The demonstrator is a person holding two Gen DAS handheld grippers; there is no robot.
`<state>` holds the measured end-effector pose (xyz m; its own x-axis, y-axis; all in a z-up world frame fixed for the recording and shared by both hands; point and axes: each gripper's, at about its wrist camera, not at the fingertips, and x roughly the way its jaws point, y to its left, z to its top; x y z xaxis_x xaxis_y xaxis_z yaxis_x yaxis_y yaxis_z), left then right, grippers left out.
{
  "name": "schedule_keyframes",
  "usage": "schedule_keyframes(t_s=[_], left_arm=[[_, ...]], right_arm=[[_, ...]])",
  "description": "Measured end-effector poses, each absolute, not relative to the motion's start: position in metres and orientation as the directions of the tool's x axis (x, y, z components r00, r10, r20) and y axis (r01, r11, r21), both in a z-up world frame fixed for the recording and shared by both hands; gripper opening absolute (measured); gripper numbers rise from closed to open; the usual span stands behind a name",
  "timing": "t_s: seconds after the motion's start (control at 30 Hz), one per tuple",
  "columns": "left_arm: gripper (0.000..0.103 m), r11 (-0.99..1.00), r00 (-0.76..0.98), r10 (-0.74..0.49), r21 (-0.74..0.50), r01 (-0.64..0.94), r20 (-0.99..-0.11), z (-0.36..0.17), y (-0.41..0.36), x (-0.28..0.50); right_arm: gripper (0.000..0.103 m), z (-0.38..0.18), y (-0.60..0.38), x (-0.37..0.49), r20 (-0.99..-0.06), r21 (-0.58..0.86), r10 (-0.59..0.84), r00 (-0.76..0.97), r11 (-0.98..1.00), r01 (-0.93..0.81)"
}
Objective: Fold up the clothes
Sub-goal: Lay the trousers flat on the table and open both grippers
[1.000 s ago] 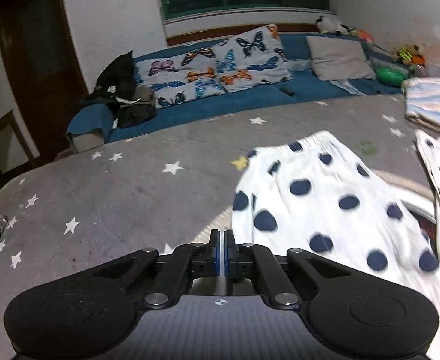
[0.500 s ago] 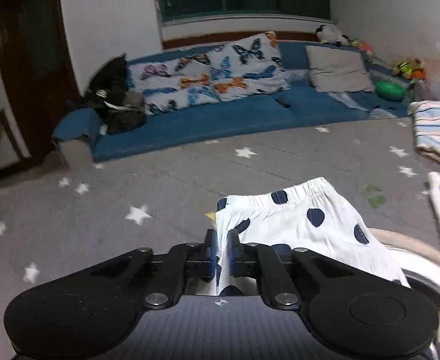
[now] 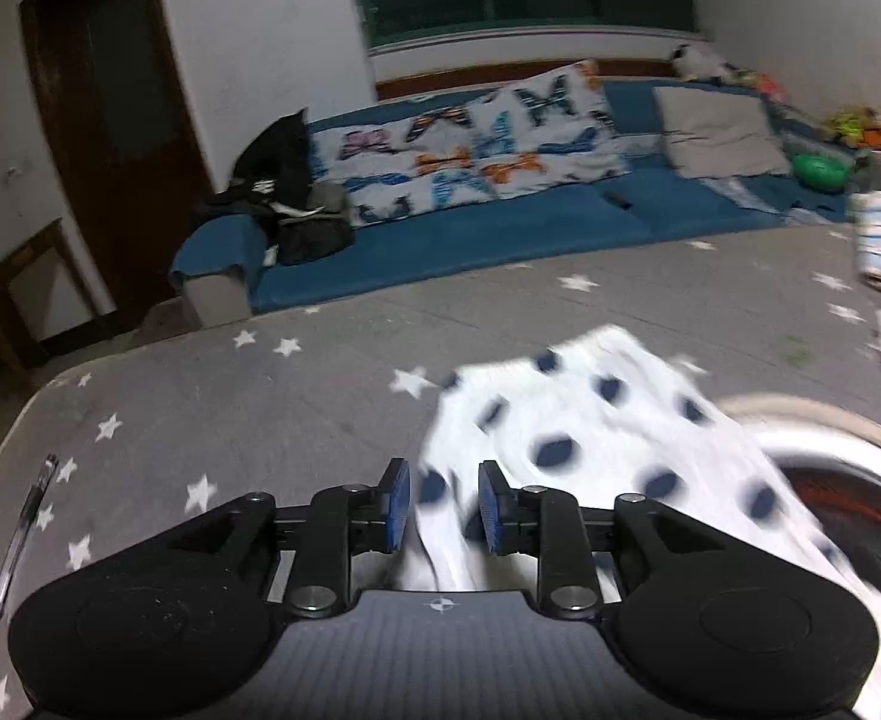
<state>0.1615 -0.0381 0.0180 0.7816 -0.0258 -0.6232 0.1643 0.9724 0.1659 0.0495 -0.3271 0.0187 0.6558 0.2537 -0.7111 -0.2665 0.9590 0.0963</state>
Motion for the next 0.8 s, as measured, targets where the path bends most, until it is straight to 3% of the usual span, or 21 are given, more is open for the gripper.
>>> schedule_keyframes(t_s=[0.4, 0.8], left_arm=[[0.028, 0.907, 0.683, -0.293, 0.030, 0.419, -0.669, 0.023, -0.048, -0.007], [0.026, 0.927, 0.726, -0.236, 0.075, 0.367, -0.646, 0.001, -0.029, -0.064]], right_arm=[[0.046, 0.021, -0.268, -0.034, -0.735, 0.115, 0.389, 0.555, 0.878, -0.464], [0.046, 0.013, -0.225, -0.089, -0.752, 0.057, 0.430, 0.500, 0.798, -0.601]])
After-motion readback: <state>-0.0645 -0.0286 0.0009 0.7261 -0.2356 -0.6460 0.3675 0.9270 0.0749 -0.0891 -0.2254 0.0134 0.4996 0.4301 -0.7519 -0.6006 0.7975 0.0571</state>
